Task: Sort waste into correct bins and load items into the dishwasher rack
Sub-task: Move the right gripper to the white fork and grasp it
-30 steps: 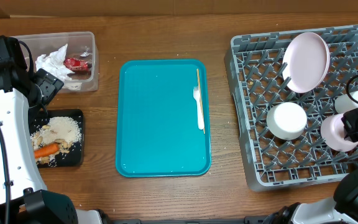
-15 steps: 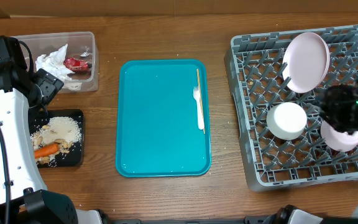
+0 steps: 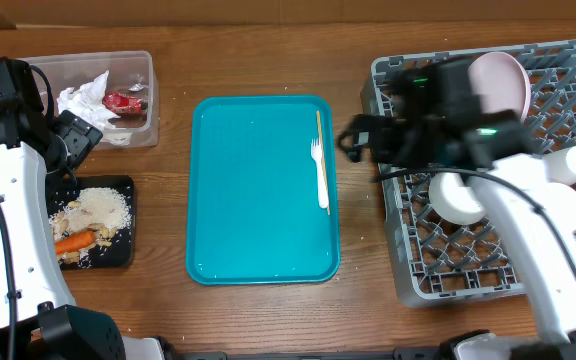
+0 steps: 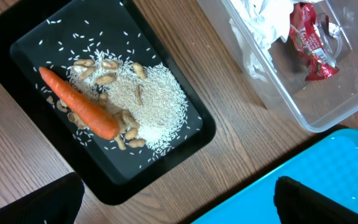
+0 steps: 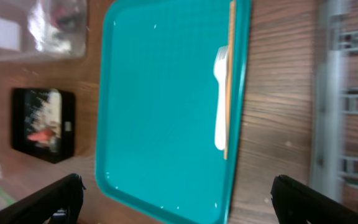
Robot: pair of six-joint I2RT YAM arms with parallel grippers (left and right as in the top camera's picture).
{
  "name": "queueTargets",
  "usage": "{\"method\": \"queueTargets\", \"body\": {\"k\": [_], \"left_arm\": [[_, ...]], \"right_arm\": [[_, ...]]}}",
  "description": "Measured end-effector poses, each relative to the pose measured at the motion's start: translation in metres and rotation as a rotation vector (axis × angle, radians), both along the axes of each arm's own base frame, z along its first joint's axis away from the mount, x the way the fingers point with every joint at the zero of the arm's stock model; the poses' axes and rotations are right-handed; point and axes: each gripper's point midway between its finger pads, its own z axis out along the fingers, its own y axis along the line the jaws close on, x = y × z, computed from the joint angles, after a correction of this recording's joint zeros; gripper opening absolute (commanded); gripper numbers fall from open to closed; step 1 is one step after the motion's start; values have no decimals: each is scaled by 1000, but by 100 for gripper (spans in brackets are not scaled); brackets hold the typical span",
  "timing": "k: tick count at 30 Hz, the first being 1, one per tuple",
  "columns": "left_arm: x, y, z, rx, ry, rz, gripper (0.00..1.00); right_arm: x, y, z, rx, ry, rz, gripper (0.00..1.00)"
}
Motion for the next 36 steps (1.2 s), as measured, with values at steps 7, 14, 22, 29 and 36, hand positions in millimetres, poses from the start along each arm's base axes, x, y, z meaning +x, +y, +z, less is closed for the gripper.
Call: {"method": "queueTargets", "body": {"k": [7, 14, 22, 29, 36], "left_arm": [[0, 0, 0, 0, 0, 0, 100], [0, 0, 0, 0, 0, 0, 100], [0, 0, 0, 0, 0, 0, 100], [0, 0, 0, 0, 0, 0, 100], [0, 0, 0, 0, 0, 0, 100]], "right_arm": [[22, 58, -67, -166, 6, 15, 98], [33, 73, -144, -281, 89, 11, 94], [36, 71, -181, -332, 136, 5, 91], [33, 73, -192, -344, 156, 9, 88], [27, 82, -204, -357, 170, 25, 86]]}}
